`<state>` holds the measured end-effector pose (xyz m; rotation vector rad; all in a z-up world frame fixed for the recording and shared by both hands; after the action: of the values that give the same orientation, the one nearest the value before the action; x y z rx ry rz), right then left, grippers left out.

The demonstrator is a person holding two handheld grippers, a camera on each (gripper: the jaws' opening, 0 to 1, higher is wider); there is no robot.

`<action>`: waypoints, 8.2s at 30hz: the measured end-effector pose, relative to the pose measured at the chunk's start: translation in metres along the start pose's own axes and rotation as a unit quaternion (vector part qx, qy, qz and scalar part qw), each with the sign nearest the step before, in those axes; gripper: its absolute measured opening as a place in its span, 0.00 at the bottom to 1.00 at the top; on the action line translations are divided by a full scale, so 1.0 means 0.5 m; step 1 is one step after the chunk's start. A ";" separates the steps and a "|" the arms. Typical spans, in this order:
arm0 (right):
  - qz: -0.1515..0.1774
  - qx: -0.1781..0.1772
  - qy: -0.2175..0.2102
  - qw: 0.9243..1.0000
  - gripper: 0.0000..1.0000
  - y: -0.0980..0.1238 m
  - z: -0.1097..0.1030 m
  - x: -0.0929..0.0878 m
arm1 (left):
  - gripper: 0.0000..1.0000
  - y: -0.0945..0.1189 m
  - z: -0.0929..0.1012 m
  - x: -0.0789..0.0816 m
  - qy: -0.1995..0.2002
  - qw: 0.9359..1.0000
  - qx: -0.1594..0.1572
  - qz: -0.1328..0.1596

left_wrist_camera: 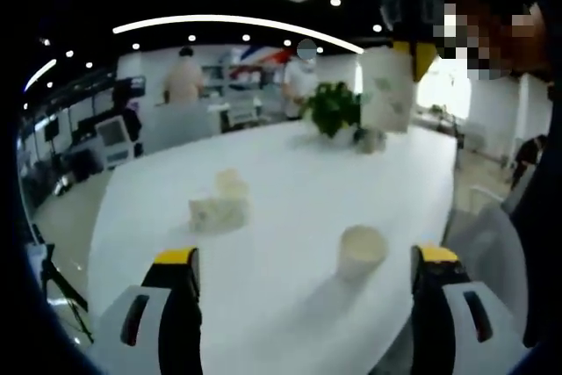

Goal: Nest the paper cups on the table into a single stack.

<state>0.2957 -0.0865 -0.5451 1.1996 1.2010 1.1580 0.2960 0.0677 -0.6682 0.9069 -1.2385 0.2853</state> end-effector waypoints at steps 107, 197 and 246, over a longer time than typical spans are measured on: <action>-0.035 0.053 -0.083 0.995 0.00 -0.295 -0.031 0.052 | 0.99 0.012 -0.037 -0.026 0.026 0.998 0.050 0.023; 0.396 -0.161 -0.211 0.879 0.63 -0.226 0.163 -0.100 | 0.99 -0.002 -0.061 -0.017 0.036 0.998 0.050 0.018; 0.496 -0.246 -0.372 0.744 1.00 -0.250 0.043 -0.249 | 0.99 0.005 -0.145 -0.008 0.024 0.998 0.020 0.053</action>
<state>0.3126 -0.2162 -0.6657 1.6595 -0.4611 1.3645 0.3427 0.1227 -0.6737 0.8654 -1.2424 0.4165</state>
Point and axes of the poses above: the point that each gripper's makers call its tool centre point, and the gripper's own axes: y roughly backward along the fingers, z roughly to its right, x roughly out of its top, the point moved 2 cm from there along y, roughly backward along the fingers, and after that the axes turned 3 degrees about -z, right-handed, at the moved point
